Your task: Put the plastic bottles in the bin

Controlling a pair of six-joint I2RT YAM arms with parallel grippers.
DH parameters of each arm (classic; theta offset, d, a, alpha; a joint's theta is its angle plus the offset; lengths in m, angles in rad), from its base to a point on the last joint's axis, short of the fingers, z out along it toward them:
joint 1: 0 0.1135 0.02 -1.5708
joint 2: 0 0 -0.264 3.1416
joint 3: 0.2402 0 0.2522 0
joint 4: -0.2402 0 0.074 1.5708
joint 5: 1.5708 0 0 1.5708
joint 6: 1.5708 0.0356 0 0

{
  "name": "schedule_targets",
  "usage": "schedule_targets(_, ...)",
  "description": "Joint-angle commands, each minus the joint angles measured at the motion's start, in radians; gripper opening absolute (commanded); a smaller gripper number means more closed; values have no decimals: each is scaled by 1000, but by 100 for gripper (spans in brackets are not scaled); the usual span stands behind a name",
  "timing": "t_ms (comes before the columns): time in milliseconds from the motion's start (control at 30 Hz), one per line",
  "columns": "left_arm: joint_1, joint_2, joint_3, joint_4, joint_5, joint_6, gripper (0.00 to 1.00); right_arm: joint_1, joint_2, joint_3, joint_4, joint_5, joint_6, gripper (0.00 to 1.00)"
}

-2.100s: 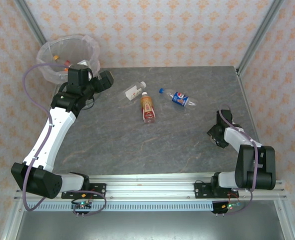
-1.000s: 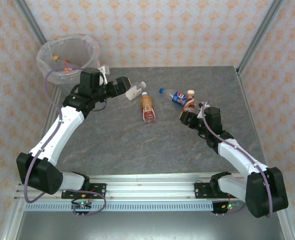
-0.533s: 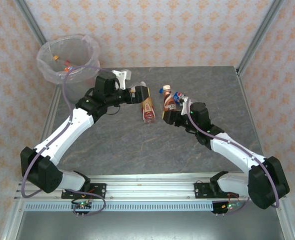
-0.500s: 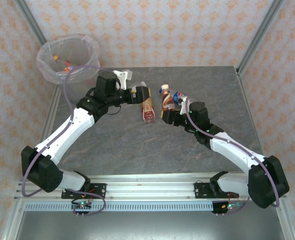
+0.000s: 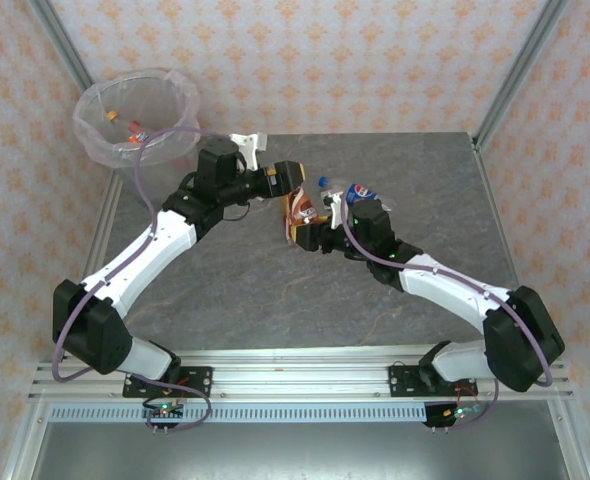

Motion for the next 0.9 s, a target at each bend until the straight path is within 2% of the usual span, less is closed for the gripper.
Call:
schedule_targets(0, -11, 18, 5, 63, -15, -33, 88, 8, 10, 31, 91, -3, 6, 54)
schedule_targets(433, -12, 45, 9, 44, 35, -34, 77, 10, 32, 49, 143, -8, 16, 55)
schedule_targets(667, -13, 52, 12, 45, 32, -40, 58, 12, 31, 45, 147, -21, 14, 55)
schedule_targets(733, -11, 54, 14, 42, 32, -40, 56, 13, 28, 43, 146, -27, 13, 55)
schedule_targets(800, -13, 57, 15, 45, 39, -42, 57, 12, 26, 41, 145, -29, 16, 55)
schedule_targets(867, -13, 63, 15, 52, 56, -48, 63, 12, 26, 43, 147, -22, 20, 55)
